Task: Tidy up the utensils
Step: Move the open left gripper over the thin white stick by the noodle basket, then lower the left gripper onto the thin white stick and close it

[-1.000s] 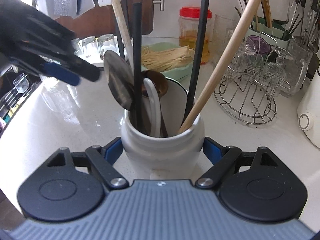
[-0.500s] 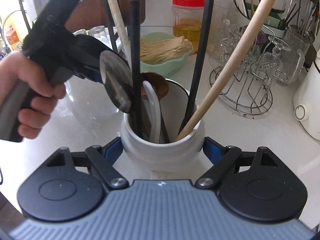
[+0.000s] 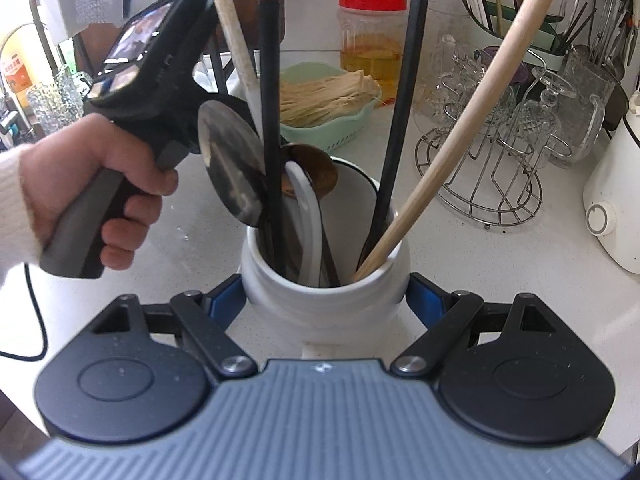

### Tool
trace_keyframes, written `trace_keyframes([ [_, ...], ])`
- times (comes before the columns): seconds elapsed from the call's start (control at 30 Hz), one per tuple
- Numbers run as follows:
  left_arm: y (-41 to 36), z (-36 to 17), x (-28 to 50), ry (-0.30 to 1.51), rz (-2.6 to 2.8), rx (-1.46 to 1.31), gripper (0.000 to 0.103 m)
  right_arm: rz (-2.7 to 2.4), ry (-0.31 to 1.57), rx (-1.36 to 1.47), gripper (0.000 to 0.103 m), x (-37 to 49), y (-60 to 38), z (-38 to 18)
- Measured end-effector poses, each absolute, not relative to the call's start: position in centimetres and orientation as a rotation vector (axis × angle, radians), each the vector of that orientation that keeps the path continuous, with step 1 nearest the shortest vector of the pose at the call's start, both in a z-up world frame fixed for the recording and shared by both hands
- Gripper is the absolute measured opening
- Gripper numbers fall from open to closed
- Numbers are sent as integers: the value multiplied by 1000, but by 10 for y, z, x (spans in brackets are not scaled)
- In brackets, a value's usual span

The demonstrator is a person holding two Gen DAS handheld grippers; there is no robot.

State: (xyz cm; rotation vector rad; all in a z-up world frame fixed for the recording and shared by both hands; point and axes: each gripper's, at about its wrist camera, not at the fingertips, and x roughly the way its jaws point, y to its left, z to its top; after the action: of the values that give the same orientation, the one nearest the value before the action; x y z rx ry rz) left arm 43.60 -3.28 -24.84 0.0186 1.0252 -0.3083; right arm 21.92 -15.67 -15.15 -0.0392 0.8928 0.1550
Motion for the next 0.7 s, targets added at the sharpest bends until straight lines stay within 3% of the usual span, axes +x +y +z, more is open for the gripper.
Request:
trace_keyframes([
  [0.13, -39, -249, 437, 1018, -282, 56, 34, 156, 892, -40, 89, 220, -157, -152],
  [0.2, -43, -249, 437, 1016, -277, 85, 28, 156, 893, -42, 89, 220, -157, -152],
  [0.27, -47, -249, 436, 1018, -288, 123, 15, 157, 890, -42, 89, 219, -157, -152],
  [0.7, -38, -238, 424, 1038, -312, 106, 7, 180, 900, -43, 89, 222, -161, -152],
])
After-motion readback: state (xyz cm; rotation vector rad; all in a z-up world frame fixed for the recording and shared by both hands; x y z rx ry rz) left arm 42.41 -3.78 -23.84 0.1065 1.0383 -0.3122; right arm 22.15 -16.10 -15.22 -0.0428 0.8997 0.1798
